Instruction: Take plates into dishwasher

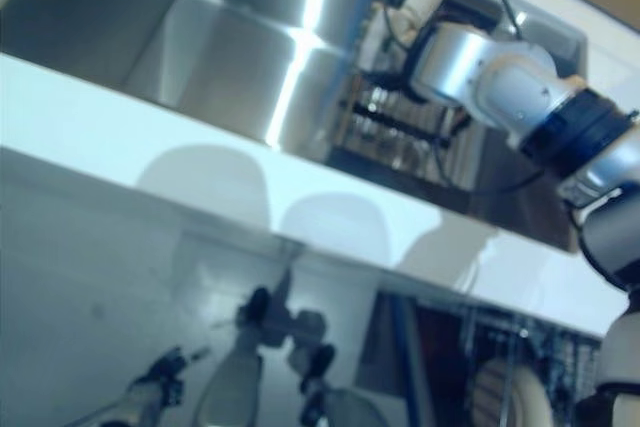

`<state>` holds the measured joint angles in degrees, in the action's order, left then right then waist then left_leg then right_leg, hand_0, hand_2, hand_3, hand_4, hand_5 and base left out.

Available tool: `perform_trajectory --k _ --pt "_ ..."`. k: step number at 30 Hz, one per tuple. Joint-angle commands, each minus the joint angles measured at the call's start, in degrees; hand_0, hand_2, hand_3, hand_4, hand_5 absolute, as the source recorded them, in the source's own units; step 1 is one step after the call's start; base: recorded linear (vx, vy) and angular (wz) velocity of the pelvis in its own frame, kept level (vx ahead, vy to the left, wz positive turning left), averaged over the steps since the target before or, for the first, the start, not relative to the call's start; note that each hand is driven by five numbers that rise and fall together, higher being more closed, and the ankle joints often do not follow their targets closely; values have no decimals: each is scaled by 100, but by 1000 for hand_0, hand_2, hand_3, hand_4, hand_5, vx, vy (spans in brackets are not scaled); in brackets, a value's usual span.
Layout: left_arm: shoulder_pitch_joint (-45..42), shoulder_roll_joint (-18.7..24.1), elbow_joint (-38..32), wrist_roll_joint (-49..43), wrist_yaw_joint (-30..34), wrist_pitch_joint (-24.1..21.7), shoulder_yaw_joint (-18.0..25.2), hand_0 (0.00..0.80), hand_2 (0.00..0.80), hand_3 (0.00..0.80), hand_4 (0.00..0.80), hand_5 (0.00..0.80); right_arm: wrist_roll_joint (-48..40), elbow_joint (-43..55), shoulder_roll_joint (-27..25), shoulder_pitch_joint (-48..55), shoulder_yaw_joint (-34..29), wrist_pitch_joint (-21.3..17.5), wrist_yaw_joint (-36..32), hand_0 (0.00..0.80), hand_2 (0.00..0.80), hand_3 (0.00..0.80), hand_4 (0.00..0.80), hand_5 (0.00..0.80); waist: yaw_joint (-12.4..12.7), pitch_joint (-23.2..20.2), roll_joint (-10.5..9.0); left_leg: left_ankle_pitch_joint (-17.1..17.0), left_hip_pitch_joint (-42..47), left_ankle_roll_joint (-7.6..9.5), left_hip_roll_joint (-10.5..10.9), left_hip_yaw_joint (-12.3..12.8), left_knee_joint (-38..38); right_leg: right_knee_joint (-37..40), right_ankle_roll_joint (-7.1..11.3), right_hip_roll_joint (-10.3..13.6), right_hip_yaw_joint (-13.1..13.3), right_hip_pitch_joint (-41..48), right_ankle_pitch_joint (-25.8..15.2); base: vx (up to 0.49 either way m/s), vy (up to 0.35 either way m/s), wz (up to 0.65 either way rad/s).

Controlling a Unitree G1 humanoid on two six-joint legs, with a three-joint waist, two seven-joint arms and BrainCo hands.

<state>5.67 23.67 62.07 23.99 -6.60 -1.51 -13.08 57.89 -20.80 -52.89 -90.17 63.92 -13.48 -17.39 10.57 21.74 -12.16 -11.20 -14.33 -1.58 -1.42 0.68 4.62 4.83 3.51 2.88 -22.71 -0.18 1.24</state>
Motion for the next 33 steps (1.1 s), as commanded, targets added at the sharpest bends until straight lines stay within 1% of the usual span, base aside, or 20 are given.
perform_trajectory --k 1,5,11,14,18,22,26,27,30,33 --pt "-29 105 -81 48 29 -53 223 0 0 0 0 0 147 -42 -89 -183 89 138 145 800 800 800 800 800 196 58 -236 646 400 -60 69 345 38 17 497 275 42 -524 -827 0 0 0" --pt "-70 84 -94 52 21 -50 233 0 0 0 0 0 107 -96 -118 -165 61 68 204 800 800 800 800 800 160 -37 -241 672 481 -56 57 395 38 17 506 278 63 -470 -824 0 0 0" --pt "-147 14 -64 -13 -19 -58 248 0 0 0 0 0 -173 -163 -173 -160 1 163 339 800 800 800 800 800 68 -265 -243 735 641 -49 37 481 38 17 514 282 127 -361 -803 0 0 0" --pt "-187 -19 31 -66 -35 -117 262 0 0 0 0 0 -776 -182 -247 -196 -31 453 555 800 800 800 800 800 -18 -456 -257 778 777 -44 33 508 38 17 512 280 185 -258 -786 25 -16 -4" --pt "-213 -77 82 -116 -62 -153 275 0 0 0 0 0 -1129 -274 -386 -226 -87 538 842 800 800 800 800 800 -119 -698 -229 848 961 -35 43 545 38 17 529 309 248 -122 -761 21 -2 -5" --pt "-279 -154 132 -163 -91 -175 248 0 0 0 0 0 -1603 -317 -548 -263 -124 636 915 800 800 800 800 800 -235 -1002 -180 895 1139 -19 67 593 38 17 546 345 288 11 -742 48 9 -13" --pt "-357 -235 264 -222 -73 -242 197 0 0 0 0 0 -2158 -412 -679 -279 -166 747 1012 800 800 800 800 800 -346 -1312 -115 974 1363 -18 66 696 38 17 558 366 343 169 -702 80 6 -19" --pt "-364 -243 273 -226 -72 -244 193 0 0 0 0 0 -2230 -421 -686 -276 -183 755 1018 800 800 800 800 800 -355 -1338 -108 985 1385 -19 64 708 38 17 559 367 353 183 -696 67 -3 -16" --pt "-423 -320 340 -332 -28 -253 185 0 0 0 0 0 -3097 -512 -769 -215 -337 939 1059 800 800 800 800 800 -430 -1551 -50 1047 1528 -18 66 778 38 17 558 364 428 273 -655 87 -3 -22" --pt "-474 -399 380 -430 -4 -236 181 0 0 0 0 0 -3753 -594 -831 -50 -553 1116 1041 800 800 800 800 800 -485 -1699 -1 1087 1626 -15 65 825 38 17 552 358 489 329 -631 67 -4 -13"
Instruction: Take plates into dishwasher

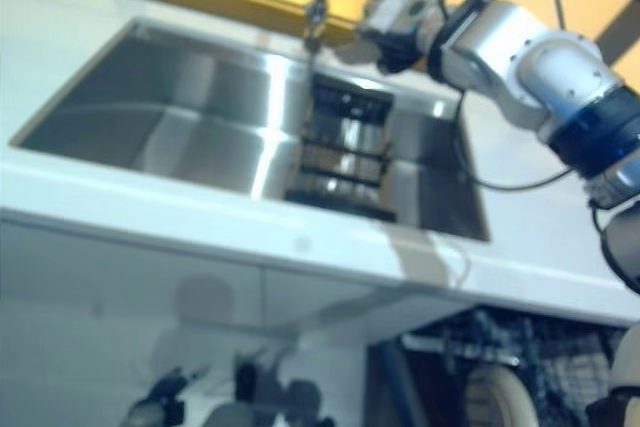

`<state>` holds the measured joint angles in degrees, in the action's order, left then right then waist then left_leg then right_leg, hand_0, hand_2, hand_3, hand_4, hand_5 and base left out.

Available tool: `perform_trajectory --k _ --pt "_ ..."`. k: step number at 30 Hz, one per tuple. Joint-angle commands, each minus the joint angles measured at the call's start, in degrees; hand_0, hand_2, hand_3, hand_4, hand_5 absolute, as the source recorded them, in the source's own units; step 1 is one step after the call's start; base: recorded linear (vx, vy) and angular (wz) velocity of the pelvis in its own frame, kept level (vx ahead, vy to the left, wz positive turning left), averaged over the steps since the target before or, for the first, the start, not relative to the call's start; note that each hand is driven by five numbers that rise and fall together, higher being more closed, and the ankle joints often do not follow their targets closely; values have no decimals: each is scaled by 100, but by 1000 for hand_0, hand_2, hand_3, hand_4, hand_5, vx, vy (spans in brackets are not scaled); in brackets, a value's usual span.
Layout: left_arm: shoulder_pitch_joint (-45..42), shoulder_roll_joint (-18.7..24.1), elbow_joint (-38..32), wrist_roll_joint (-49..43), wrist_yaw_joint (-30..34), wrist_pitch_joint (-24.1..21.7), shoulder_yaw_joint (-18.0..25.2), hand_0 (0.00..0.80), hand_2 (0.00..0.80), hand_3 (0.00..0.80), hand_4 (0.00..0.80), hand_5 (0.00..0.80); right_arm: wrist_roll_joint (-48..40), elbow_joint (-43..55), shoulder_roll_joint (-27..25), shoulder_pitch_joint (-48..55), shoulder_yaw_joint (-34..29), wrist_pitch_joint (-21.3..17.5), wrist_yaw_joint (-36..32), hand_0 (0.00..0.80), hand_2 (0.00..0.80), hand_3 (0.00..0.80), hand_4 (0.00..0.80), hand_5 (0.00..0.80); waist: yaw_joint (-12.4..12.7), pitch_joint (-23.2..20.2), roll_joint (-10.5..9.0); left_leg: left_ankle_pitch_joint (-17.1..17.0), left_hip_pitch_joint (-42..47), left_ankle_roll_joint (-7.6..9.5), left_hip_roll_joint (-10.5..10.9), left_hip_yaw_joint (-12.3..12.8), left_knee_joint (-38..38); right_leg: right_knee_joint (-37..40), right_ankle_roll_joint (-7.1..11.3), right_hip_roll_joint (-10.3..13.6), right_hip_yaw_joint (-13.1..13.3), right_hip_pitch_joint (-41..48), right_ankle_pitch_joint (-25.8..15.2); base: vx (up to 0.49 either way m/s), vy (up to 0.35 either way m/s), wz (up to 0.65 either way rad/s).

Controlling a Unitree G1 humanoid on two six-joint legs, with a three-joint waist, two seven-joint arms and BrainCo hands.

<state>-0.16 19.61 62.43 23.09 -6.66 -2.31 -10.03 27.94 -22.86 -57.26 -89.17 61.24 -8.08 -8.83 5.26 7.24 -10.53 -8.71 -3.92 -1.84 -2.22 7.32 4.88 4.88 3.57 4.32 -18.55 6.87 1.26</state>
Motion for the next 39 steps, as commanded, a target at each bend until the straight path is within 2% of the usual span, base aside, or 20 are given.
perform_trajectory --k 1,5,7,13,19,29,32,39 --pt "102 -4 348 -355 7 -149 -129 0 0 0 0 0 -839 -407 -403 -124 -318 603 186 800 800 800 800 800 42 -273 -153 842 596 11 144 169 12 12 546 214 81 -367 -630 42 -8 -22" --pt "22 -31 407 -508 83 -157 -154 0 0 0 0 0 -1506 -633 -482 127 -637 846 223 800 800 800 800 800 11 -413 -88 877 680 10 148 193 12 12 536 201 138 -317 -608 46 -24 -8" --pt "-20 -22 433 -579 154 -155 -153 0 0 0 0 0 -1988 -715 -520 277 -875 1105 290 800 800 800 800 800 -30 -471 -37 892 742 10 142 229 12 12 527 191 202 -298 -604 25 -18 -12" --pt "-88 -14 526 -674 277 -157 -153 0 0 0 0 0 -2845 -1057 -796 648 -1431 1349 394 800 800 800 800 800 -158 -580 69 937 855 10 127 364 12 12 515 169 346 -292 -600 27 -11 -11" --pt "-226 33 586 -811 390 -207 -124 0 0 0 0 0 -3276 -1549 -1336 1328 -2157 1312 383 800 800 800 800 800 -315 -617 185 960 963 -1 74 513 12 12 512 144 482 -276 -609 31 -25 -12" --pt "-290 181 600 -978 456 -111 3 0 0 0 0 0 -3577 -1814 -2339 2527 -3051 1038 -24 800 800 800 800 800 -614 -624 221 963 994 -3 2 673 12 12 494 56 706 -354 -626 10 -36 -11" --pt "-293 217 624 -1116 452 -75 -3 0 0 0 0 0 -3654 -1771 -2418 2844 -3320 1043 -120 800 800 800 800 800 -655 -606 206 969 1009 -2 -15 711 12 12 490 42 739 -360 -627 -11 -52 -13" --pt "-230 254 604 -1285 498 72 -31 0 0 0 0 0 -3521 -1535 -2509 4290 -4310 987 -609 800 800 800 800 800 -947 -526 269 976 1033 -3 -97 901 12 12 479 -49 950 -470 -641 -26 -64 -17"
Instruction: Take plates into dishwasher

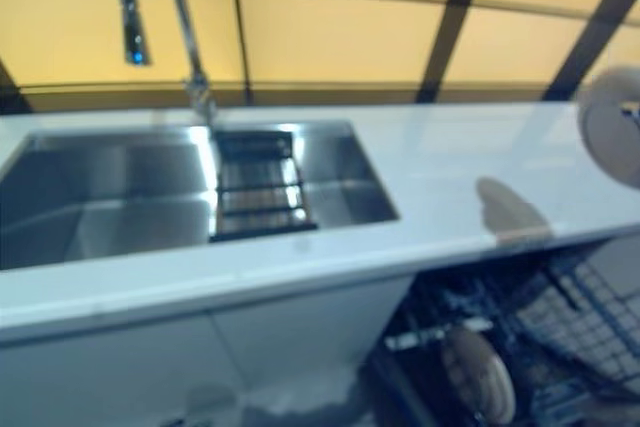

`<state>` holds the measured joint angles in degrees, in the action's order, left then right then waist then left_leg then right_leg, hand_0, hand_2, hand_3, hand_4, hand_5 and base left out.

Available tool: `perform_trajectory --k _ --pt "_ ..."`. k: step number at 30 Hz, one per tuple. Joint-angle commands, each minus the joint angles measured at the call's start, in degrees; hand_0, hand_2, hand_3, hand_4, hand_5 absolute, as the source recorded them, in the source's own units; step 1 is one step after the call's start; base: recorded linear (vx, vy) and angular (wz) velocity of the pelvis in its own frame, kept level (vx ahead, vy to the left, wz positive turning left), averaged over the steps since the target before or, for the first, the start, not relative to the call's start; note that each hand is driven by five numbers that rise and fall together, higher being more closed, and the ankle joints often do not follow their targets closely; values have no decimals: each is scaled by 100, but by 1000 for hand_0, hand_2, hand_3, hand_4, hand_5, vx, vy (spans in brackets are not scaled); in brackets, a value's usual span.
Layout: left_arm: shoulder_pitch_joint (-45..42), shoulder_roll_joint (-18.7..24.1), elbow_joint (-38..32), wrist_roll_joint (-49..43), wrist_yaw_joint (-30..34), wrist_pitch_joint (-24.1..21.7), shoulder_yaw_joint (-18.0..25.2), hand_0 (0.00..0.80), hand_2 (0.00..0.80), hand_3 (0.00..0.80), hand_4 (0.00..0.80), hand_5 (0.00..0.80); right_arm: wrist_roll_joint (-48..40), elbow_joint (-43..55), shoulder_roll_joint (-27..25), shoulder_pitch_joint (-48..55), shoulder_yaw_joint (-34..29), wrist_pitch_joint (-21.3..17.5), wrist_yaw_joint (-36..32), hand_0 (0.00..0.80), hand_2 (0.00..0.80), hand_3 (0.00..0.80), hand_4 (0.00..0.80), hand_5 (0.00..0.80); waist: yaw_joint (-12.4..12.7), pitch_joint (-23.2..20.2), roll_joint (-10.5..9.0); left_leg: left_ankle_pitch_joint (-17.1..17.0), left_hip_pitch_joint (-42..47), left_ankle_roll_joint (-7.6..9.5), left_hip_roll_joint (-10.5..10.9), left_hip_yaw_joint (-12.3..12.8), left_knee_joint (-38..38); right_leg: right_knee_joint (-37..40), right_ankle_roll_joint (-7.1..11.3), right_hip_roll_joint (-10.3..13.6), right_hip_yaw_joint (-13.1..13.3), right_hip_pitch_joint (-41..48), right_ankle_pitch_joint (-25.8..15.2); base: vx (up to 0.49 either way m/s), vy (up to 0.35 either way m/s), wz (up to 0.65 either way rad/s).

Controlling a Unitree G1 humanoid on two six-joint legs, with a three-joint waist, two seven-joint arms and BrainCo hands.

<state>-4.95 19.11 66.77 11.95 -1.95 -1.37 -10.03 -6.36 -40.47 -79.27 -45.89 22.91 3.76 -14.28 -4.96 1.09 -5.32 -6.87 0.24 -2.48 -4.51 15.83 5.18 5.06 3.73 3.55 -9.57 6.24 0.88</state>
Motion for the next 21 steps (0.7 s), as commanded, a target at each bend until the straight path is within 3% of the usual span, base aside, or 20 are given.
perform_trajectory --k 1,11,21 --pt "250 301 164 -168 25 -19 -24 0 0 0 0 0 -83 250 -310 85 -575 -240 -73 800 800 800 800 800 58 94 -249 794 619 61 130 63 -18 -6 461 25 64 -412 -603 -27 -31 -10" --pt "401 236 170 -182 82 18 30 0 0 0 0 0 -12 726 -124 2247 -2278 -407 -505 800 800 800 800 800 -283 136 -186 799 635 26 50 365 -18 -6 446 -42 248 -546 -621 -26 -35 -15" --pt "434 153 199 -174 76 32 199 0 0 0 0 0 184 1332 597 3455 -2962 -356 -774 800 800 800 800 800 -451 182 -101 806 662 19 40 510 -18 -6 419 -57 341 -598 -624 -9 -3 -9"
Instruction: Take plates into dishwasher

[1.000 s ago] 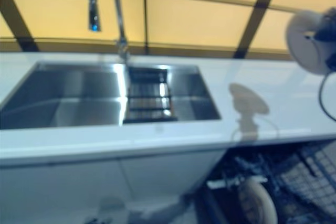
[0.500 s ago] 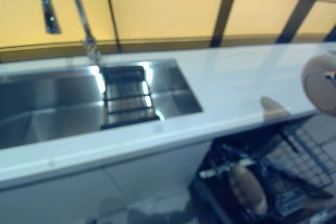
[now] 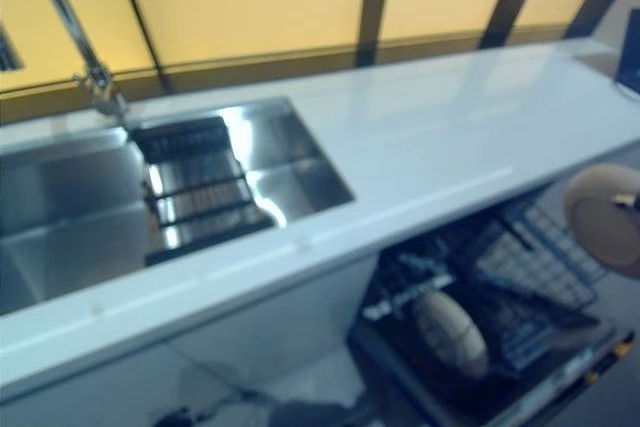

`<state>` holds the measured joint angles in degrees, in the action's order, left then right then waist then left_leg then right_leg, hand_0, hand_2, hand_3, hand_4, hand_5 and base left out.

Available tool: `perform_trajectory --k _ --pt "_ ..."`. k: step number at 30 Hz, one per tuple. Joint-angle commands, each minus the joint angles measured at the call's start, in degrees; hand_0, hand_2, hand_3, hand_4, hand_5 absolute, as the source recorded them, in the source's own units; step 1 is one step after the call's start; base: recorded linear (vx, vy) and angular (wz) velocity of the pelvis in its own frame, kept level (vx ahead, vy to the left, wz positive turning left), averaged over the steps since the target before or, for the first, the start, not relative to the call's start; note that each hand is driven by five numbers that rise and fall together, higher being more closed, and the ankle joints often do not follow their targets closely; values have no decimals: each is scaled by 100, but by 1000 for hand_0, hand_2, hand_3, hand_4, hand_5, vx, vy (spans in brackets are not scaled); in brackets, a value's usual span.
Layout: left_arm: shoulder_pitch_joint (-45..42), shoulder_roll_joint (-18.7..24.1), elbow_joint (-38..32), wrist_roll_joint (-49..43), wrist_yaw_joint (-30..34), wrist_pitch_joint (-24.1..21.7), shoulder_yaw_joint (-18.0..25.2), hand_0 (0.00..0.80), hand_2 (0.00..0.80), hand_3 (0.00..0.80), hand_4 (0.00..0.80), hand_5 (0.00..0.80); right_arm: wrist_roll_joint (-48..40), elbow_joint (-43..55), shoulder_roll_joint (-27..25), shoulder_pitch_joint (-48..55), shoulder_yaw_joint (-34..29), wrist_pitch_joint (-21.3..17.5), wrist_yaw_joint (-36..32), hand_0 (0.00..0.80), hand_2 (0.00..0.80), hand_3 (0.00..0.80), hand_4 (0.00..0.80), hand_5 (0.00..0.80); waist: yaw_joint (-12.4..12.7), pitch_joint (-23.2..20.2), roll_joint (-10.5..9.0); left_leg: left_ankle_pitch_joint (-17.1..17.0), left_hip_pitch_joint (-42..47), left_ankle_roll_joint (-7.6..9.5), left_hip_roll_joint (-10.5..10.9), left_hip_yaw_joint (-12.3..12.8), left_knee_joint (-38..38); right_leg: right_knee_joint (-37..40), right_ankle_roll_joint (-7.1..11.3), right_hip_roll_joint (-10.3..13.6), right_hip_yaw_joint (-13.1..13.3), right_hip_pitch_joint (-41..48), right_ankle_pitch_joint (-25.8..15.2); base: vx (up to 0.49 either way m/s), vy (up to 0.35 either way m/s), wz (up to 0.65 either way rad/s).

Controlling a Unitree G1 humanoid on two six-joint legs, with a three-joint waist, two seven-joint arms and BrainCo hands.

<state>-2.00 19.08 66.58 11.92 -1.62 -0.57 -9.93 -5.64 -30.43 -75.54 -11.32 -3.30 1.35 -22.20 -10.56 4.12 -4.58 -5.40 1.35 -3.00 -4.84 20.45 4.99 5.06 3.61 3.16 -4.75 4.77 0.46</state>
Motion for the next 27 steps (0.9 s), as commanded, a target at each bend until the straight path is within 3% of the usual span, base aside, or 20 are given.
perform_trajectory --k 1,6,13,27 --pt "142 159 223 -169 47 -54 205 0 0 0 0 0 144 358 269 31 -354 -107 -10 800 800 800 800 800 105 -120 -171 656 552 71 74 56 1 -6 431 -17 -139 -453 -580 0 0 0" --pt "139 65 236 -152 -3 -59 311 0 0 0 0 0 340 696 869 384 -432 88 3 800 800 800 800 800 69 -73 -120 663 556 74 75 54 1 -6 413 -13 -135 -453 -581 0 0 0" --pt "176 3 257 -159 -3 -61 335 0 0 0 0 0 529 726 1416 185 -13 213 134 800 800 800 800 800 134 -27 -58 663 539 74 87 29 1 -6 403 20 -190 -452 -570 0 0 0" --pt "181 -40 118 -85 43 -121 210 0 0 0 0 0 1498 425 1993 -218 694 135 864 800 800 800 800 800 295 67 119 647 468 72 125 -85 1 -6 393 96 -289 -473 -560 0 0 0"
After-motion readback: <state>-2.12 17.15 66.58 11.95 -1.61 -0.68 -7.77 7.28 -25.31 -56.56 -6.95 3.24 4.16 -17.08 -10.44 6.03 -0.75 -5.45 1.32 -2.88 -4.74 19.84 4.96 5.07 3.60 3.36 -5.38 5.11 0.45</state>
